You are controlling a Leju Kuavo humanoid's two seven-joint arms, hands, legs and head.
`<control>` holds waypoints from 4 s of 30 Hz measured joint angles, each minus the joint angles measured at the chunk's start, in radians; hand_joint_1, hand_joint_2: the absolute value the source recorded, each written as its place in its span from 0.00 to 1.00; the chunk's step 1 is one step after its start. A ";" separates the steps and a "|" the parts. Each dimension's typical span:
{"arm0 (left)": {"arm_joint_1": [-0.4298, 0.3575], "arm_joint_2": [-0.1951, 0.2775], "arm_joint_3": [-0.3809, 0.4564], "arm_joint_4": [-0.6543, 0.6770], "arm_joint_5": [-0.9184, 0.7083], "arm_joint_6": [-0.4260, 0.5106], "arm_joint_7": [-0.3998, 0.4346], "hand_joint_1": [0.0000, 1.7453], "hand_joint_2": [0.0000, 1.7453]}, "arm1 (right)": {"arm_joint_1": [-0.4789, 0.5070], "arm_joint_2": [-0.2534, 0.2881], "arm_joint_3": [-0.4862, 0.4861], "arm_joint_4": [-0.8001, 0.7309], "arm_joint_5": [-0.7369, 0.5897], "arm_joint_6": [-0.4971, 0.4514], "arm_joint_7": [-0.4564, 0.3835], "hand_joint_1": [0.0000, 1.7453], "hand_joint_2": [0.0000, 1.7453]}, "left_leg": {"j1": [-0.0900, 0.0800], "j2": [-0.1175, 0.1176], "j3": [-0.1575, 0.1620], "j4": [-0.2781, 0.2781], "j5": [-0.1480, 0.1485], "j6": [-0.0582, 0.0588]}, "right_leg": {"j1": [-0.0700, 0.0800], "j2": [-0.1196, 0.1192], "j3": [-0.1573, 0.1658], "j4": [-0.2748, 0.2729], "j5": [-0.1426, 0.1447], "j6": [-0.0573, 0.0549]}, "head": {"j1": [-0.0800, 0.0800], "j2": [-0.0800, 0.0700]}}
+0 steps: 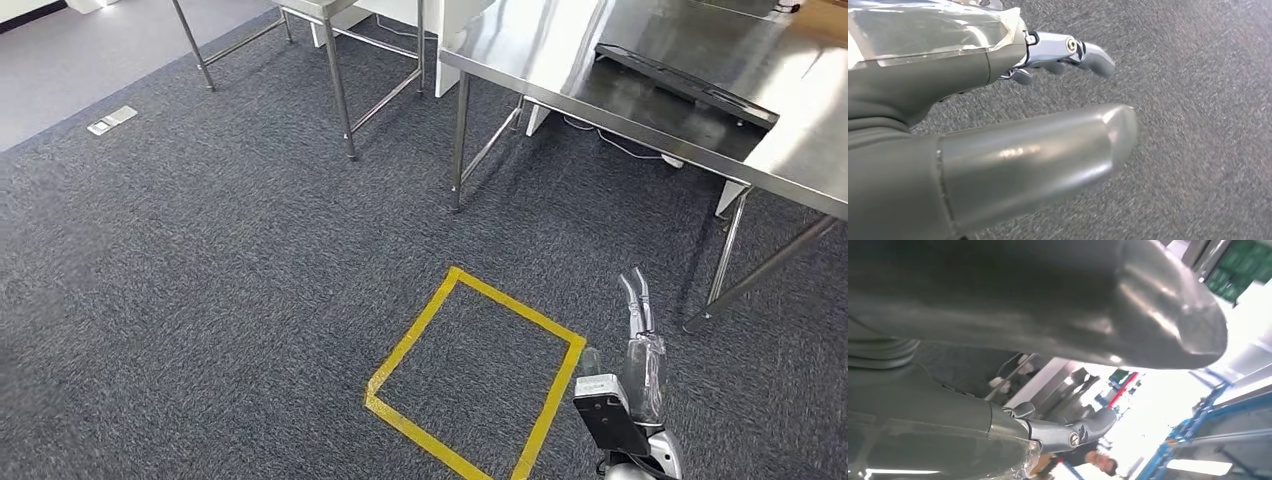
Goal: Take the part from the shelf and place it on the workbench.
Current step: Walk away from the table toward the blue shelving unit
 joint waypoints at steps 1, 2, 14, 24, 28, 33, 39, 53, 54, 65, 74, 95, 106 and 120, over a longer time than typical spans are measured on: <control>0.001 0.001 -0.001 -0.001 0.000 0.000 0.000 0.00 0.00 | -0.003 -0.001 0.002 0.003 0.001 0.000 0.000 0.00 0.00 | -0.004 -0.013 -0.001 -0.002 0.001 0.010 | 0.001 -0.009 0.004 -0.004 0.000 0.007 | 0.001 0.000; 0.003 0.001 -0.001 -0.003 0.001 0.000 0.000 0.00 0.00 | -0.005 -0.003 0.004 0.005 0.001 0.000 0.000 0.00 0.00 | -0.005 -0.022 0.001 -0.006 0.004 0.019 | 0.000 -0.008 0.008 -0.004 -0.002 0.014 | 0.001 0.000; 0.006 -0.005 -0.004 -0.008 0.008 -0.004 0.000 0.00 0.00 | -0.008 -0.022 0.010 0.034 0.017 0.001 0.014 0.00 0.00 | -0.021 -0.166 0.011 -0.018 0.015 0.051 | 0.009 0.160 -0.041 0.016 0.020 0.009 | 0.004 0.000; 0.016 0.000 -0.003 -0.027 0.065 -0.042 0.000 0.00 0.00 | -0.010 -0.022 0.037 0.056 0.031 -0.006 0.019 0.00 0.00 | 0.005 -0.068 -0.133 0.250 -0.110 -0.008 | 0.000 0.065 -0.010 -0.017 0.030 -0.035 | -0.002 0.000; 0.030 -0.003 0.002 -0.045 0.125 -0.104 0.000 0.00 0.00 | -0.029 -0.024 0.051 0.081 -0.008 -0.027 -0.010 0.00 0.00 | 0.024 -0.010 -0.031 0.056 -0.009 -0.027 | -0.003 0.026 -0.001 -0.011 0.014 -0.014 | -0.001 0.000; 0.052 -0.010 0.022 -0.071 0.169 -0.127 0.000 0.00 0.00 | -0.068 -0.033 0.077 0.117 -0.034 -0.047 -0.031 0.00 0.00 | 0.003 -0.024 0.001 -0.005 0.004 0.015 | 0.003 0.001 0.016 -0.009 -0.005 0.023 | 0.007 0.000; 0.065 -0.015 0.043 -0.088 0.188 -0.129 0.000 0.00 0.00 | -0.105 -0.060 0.100 0.173 -0.068 -0.062 -0.038 0.00 0.00 | -0.002 -0.096 0.000 -0.016 0.014 0.047 | -0.002 0.093 -0.134 0.278 -0.117 0.015 | 0.011 0.000; 0.085 -0.015 0.081 -0.087 0.214 -0.125 0.000 0.00 0.00 | -0.173 -0.102 0.162 0.261 -0.122 -0.092 -0.054 0.00 0.00 | -0.006 -0.077 -0.115 0.212 -0.103 0.002 | 0.004 0.079 -0.016 -0.013 0.031 -0.037 | 0.005 0.000; 0.086 -0.016 0.081 -0.086 0.212 -0.127 0.000 0.00 0.00 | -0.171 -0.103 0.162 0.263 -0.124 -0.096 -0.053 0.00 0.00 | -0.002 -0.071 -0.137 0.255 -0.114 -0.002 | 0.005 0.067 -0.016 -0.013 0.030 -0.038 | 0.005 0.000; 0.068 -0.020 0.072 -0.083 0.190 -0.126 0.000 0.00 0.00 | -0.115 -0.113 0.160 0.228 -0.132 -0.134 -0.043 0.00 0.00 | -0.004 -0.043 0.008 -0.018 0.009 0.036 | 0.014 0.023 -0.012 0.032 -0.022 0.006 | 0.013 0.000; 0.059 -0.022 0.066 -0.083 0.188 -0.124 0.000 0.00 0.00 | -0.086 -0.119 0.156 0.214 -0.129 -0.137 -0.031 0.00 0.00 | -0.005 -0.148 0.008 -0.017 0.016 0.041 | -0.002 0.136 -0.043 0.056 -0.008 0.034 | 0.015 0.000; 0.034 -0.017 0.065 -0.077 0.176 -0.120 0.000 0.00 0.00 | -0.083 -0.099 0.146 0.169 -0.085 -0.119 -0.010 0.00 0.00 | -0.011 -0.039 0.015 -0.016 0.001 0.036 | 0.021 0.003 -0.017 0.018 -0.002 -0.004 | 0.015 0.000; 0.027 -0.012 0.065 -0.073 0.176 -0.119 0.000 0.00 0.00 | -0.082 -0.095 0.133 0.168 -0.083 -0.113 -0.008 0.00 0.00 | -0.010 -0.165 0.013 -0.016 0.013 0.035 | -0.002 0.151 -0.027 0.012 0.017 0.023 | 0.018 0.000; 0.028 -0.005 0.065 -0.066 0.176 -0.114 0.000 0.00 0.00 | -0.083 -0.087 0.130 0.167 -0.082 -0.111 -0.008 0.00 0.00 | -0.004 -0.012 -0.006 0.045 -0.021 0.006 | 0.011 0.011 -0.021 -0.002 0.026 -0.033 | 0.012 0.000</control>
